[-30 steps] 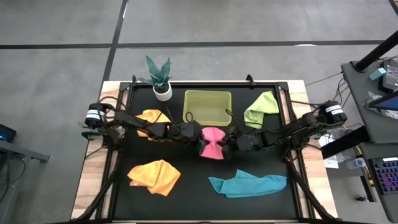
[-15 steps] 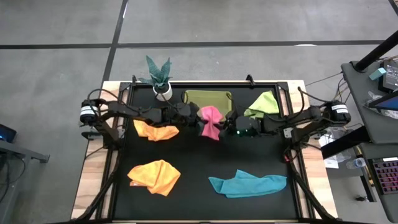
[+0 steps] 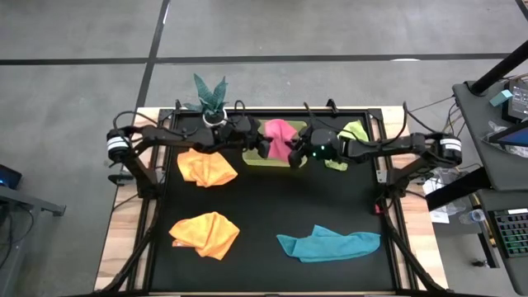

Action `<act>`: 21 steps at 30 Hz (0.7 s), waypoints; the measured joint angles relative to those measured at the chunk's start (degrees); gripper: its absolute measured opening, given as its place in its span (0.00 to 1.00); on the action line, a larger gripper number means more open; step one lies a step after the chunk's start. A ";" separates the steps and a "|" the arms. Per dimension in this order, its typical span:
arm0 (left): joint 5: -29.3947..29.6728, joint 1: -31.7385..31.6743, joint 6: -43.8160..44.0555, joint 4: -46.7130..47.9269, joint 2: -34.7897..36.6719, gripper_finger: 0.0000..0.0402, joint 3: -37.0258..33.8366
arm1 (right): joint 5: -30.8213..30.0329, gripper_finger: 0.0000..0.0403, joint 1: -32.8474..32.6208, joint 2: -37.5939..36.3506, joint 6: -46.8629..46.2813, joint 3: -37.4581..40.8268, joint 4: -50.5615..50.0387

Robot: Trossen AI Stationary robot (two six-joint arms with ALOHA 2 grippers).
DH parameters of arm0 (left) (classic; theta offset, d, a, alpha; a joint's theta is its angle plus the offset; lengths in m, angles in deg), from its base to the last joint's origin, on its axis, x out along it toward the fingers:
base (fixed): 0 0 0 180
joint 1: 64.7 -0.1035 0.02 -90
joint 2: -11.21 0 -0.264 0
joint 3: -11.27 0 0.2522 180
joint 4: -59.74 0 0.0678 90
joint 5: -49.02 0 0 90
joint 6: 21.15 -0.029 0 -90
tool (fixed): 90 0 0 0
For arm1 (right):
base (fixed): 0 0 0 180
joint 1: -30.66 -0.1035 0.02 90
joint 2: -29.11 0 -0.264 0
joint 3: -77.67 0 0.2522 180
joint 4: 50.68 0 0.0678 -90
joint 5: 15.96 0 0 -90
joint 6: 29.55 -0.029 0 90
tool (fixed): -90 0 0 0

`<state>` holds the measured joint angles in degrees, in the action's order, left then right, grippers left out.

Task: Fold microfiber towels
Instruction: Put the folded pink towel into the bin

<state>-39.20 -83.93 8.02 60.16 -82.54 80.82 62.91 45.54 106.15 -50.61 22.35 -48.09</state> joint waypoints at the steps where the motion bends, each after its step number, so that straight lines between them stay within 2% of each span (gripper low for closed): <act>1: 0.00 -0.47 0.01 0.05 -0.13 0.00 0.00 | 1.03 0.03 0.91 0.22 0.16 -0.11 0.15; 8: 0.15 -2.01 0.36 -0.15 -2.33 0.00 0.00 | 3.67 0.03 4.87 4.67 1.24 -1.15 0.25; 21: 3.31 -2.59 0.54 -1.89 -6.85 0.00 0.24 | 3.59 0.03 5.42 11.53 3.19 -6.05 -1.44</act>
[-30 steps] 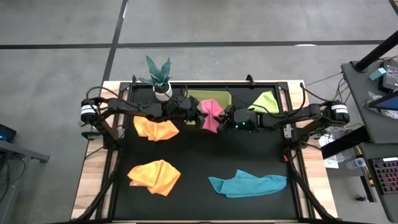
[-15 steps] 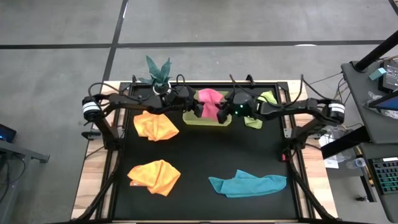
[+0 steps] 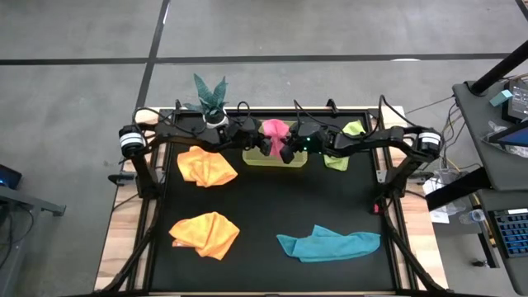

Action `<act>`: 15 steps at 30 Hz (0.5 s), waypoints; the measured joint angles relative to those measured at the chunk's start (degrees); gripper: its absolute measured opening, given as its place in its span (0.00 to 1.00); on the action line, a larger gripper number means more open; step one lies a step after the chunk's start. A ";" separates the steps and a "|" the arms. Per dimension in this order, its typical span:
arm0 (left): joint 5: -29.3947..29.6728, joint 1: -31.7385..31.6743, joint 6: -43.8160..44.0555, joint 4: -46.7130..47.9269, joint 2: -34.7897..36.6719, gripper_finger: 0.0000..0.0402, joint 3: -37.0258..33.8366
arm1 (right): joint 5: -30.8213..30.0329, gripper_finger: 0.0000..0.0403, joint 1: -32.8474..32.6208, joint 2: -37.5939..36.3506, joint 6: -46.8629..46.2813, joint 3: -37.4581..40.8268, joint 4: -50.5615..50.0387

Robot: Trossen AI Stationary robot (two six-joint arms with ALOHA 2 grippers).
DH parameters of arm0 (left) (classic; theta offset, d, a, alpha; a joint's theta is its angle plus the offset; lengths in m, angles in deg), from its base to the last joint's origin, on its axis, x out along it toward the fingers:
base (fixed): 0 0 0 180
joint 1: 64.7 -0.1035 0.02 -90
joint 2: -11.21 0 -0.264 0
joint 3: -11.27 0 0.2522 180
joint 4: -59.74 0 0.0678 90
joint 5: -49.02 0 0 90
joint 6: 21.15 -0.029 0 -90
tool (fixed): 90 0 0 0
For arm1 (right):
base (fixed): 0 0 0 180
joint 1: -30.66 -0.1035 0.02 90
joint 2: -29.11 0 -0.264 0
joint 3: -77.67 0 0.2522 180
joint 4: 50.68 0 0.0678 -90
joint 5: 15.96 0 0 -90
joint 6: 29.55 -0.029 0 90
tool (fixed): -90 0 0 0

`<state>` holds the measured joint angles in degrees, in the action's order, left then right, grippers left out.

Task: Fold microfiber towels
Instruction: Put the folded pink towel into the bin

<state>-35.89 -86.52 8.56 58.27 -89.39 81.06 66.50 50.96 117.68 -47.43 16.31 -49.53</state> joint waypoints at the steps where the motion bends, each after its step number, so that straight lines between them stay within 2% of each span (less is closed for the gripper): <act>1: 0.01 -0.13 0.02 0.60 -0.02 0.00 0.00 | -0.03 0.03 0.00 0.32 -0.06 -0.20 -0.12; 15: 0.08 -0.31 2.98 4.23 -0.57 0.00 -0.13 | -1.46 0.03 0.00 1.64 -0.98 -1.02 -2.57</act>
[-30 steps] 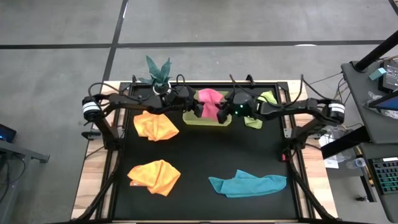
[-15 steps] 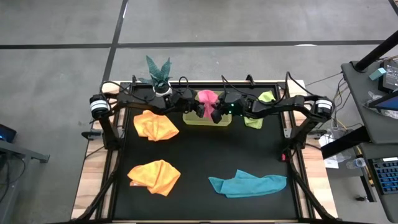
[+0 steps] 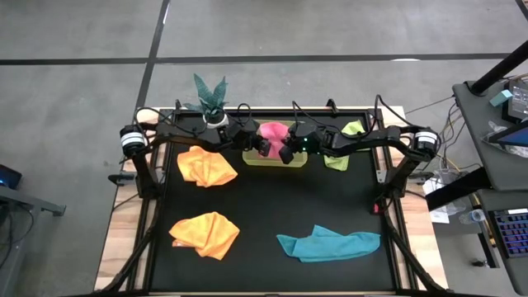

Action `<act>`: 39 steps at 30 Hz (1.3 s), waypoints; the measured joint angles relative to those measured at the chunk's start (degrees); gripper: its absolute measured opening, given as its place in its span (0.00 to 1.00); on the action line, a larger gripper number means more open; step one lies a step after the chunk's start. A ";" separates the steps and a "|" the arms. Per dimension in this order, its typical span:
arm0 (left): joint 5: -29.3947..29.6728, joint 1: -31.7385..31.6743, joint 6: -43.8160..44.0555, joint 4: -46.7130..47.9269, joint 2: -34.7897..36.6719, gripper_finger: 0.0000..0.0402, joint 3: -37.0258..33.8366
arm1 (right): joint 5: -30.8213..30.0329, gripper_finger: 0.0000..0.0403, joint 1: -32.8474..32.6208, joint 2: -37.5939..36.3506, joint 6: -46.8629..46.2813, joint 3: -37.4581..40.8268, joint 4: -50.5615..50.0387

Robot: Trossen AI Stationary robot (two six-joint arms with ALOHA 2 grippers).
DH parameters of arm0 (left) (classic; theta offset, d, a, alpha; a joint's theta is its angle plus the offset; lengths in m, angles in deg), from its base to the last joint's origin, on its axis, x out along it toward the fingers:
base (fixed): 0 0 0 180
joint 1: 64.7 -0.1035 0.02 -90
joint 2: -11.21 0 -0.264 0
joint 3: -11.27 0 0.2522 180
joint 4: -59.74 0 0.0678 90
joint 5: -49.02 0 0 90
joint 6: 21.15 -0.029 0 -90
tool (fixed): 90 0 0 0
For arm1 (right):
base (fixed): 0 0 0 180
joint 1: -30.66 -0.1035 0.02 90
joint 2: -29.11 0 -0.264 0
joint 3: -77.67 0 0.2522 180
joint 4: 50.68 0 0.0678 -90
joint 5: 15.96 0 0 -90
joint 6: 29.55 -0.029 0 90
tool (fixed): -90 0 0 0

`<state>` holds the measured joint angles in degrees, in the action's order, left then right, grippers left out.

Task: Fold microfiber towels
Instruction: Put the folded pink towel into the bin, then fold the top yellow towel on the table

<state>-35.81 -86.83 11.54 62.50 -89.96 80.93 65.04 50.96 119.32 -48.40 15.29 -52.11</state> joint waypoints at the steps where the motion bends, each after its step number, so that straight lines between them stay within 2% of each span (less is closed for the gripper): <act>1: -0.02 0.00 0.02 0.02 0.00 0.01 0.00 | -0.02 0.03 0.00 0.00 0.00 0.00 -0.04; 6: -0.02 0.00 0.03 0.02 0.00 0.11 -0.02 | -0.01 0.07 0.00 0.00 0.00 0.00 -0.12; 12: -0.07 0.00 0.06 0.02 0.00 0.27 -0.02 | 0.00 0.20 0.00 0.00 -0.21 0.02 -0.66; 18: -0.09 -0.15 0.02 0.04 0.00 0.37 -0.02 | -0.03 0.32 0.11 -0.01 -0.67 0.02 -3.29; 26: -0.13 -0.37 0.00 0.81 0.00 0.42 -0.02 | -0.08 0.39 0.76 -1.33 -0.59 0.02 -5.09; 34: -0.39 -0.37 -1.03 0.96 0.27 0.42 -0.02 | -0.03 0.40 0.66 -4.11 0.96 0.08 -5.79; 39: -0.43 1.01 -3.17 0.95 2.95 0.42 -0.02 | -0.02 0.37 -1.16 -8.10 2.36 0.11 -8.74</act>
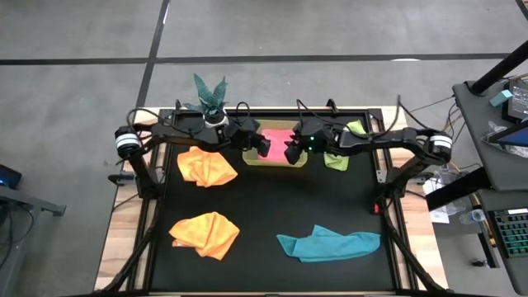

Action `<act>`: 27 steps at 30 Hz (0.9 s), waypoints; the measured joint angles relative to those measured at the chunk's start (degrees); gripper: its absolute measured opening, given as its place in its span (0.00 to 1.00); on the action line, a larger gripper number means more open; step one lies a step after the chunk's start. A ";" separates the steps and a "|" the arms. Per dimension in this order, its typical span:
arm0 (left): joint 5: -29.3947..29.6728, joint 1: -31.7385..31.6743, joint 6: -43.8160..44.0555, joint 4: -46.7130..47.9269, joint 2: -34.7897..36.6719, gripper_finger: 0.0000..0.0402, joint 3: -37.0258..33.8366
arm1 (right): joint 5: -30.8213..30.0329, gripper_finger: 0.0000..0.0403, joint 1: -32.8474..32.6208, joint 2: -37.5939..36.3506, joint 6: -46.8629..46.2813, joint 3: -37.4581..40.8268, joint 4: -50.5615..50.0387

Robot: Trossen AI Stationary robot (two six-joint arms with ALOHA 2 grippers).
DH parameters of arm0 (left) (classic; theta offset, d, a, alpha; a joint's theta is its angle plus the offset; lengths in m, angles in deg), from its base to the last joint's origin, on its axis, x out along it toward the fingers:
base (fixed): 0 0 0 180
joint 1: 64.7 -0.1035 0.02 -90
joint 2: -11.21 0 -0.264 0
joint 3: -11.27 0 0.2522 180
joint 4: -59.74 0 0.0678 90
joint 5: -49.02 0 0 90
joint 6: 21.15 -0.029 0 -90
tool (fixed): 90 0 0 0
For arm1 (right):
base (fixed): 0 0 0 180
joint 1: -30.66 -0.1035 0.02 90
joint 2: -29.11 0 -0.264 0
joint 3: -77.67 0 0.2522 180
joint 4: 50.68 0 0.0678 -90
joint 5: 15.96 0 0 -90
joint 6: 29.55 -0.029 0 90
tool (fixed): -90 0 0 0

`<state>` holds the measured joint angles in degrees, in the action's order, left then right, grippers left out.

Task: Fold microfiber towels
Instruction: Fold the top yellow towel on the table

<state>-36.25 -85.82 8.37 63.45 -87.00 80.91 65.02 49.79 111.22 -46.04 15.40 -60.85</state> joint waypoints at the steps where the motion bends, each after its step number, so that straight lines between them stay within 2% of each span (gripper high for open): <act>1: -0.03 0.51 -1.04 0.11 0.72 0.42 0.00 | 0.00 0.37 -0.62 -0.98 0.07 0.00 -0.72; 6: -0.05 4.92 -6.32 1.12 5.72 0.42 -0.02 | -0.02 0.33 -4.89 -6.03 0.85 0.01 -5.56; 10: -0.11 9.57 -7.91 8.03 10.44 0.42 0.00 | -0.07 0.30 -9.44 -9.97 0.78 0.69 -6.77; 15: 0.04 14.43 -5.18 27.99 17.20 0.42 0.00 | -0.42 0.29 -15.27 -12.80 0.53 1.81 -6.32; 21: 5.42 16.84 5.11 53.27 21.79 0.42 -0.15 | -7.88 0.30 -20.67 -12.76 -0.02 1.97 -6.02; 24: 8.12 16.54 8.88 61.39 22.13 0.42 -1.56 | -9.11 0.29 -21.65 -12.31 -0.03 1.99 -5.97; 27: 9.16 15.66 10.27 64.13 22.13 0.42 -4.29 | -9.20 0.28 -21.92 -12.23 -0.05 2.08 -5.98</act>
<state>-27.09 -70.16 18.64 127.58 -64.87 76.62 55.82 27.88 98.99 -46.09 17.48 -66.83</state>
